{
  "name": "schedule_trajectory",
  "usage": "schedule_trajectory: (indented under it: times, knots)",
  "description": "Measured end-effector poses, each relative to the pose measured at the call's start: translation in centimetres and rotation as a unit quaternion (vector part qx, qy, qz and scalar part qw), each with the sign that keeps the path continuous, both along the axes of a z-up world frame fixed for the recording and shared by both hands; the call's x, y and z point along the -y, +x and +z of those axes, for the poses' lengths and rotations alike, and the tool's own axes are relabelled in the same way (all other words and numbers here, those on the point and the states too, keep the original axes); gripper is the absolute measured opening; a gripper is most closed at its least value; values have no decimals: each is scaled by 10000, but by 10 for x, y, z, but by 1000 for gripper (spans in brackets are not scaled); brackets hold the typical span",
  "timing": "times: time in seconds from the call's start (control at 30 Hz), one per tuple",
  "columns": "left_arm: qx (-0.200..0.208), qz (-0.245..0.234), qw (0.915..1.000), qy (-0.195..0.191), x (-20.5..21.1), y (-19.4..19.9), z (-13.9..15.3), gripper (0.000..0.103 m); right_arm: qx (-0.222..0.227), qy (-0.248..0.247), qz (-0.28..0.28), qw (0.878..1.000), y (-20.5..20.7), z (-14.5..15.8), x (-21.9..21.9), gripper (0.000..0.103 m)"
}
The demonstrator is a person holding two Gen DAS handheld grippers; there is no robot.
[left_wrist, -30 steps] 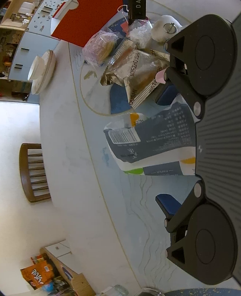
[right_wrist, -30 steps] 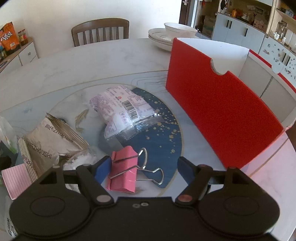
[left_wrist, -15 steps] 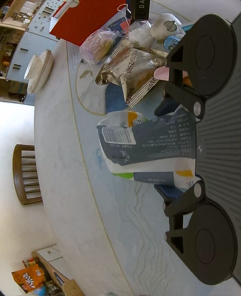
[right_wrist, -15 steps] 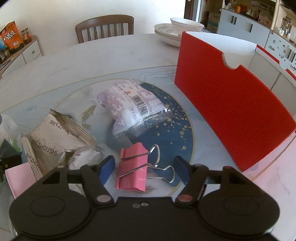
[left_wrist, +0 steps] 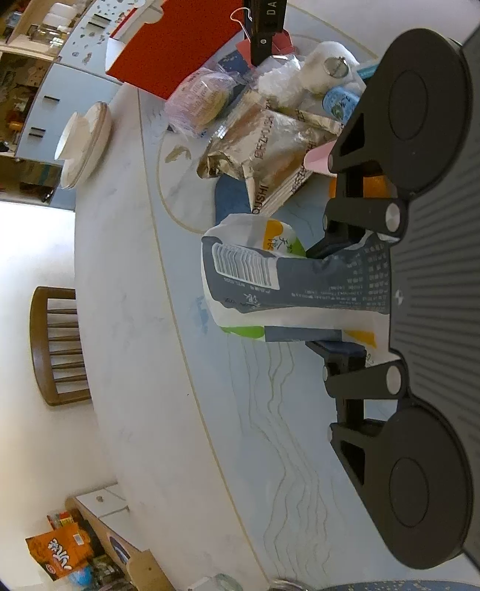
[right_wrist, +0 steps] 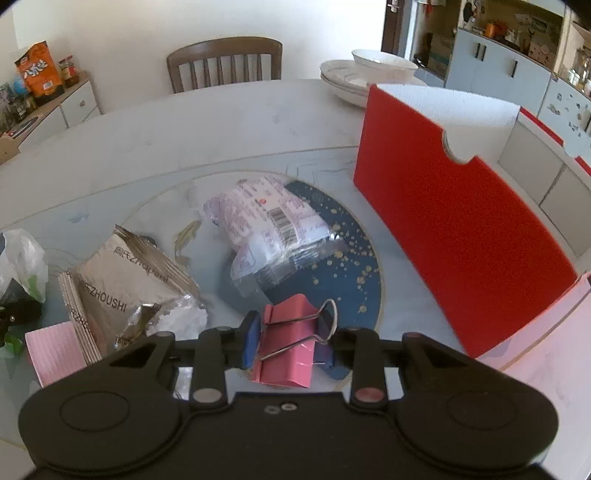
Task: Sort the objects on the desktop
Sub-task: 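Lift and carry the snack bag and binder clip over the red box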
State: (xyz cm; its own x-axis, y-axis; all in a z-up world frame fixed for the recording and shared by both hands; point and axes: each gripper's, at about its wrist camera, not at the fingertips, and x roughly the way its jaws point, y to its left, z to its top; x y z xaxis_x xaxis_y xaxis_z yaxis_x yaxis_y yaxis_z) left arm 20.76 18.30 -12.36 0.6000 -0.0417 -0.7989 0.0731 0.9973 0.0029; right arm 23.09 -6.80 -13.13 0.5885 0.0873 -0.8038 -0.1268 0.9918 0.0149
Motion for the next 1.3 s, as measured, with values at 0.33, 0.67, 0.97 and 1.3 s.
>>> schedule_trajectory:
  times: [0.33, 0.67, 0.97, 1.3]
  knots:
    - [-11, 311, 9995, -80, 16, -20, 22, 40, -98, 273, 388, 9988, -11, 17, 24, 32]
    - [-58, 308, 9992, -248, 64, -31, 44, 40, -56, 612, 805, 9949, -20, 54, 60, 32]
    - [7, 120, 9991, -418, 116, -23, 72, 41, 143, 765, 1075, 9911, -12, 94, 97, 32]
    - [158, -414, 9981, -431, 186, 5, 101, 41, 329, 900, 1034, 9900, 11, 121, 152, 32]
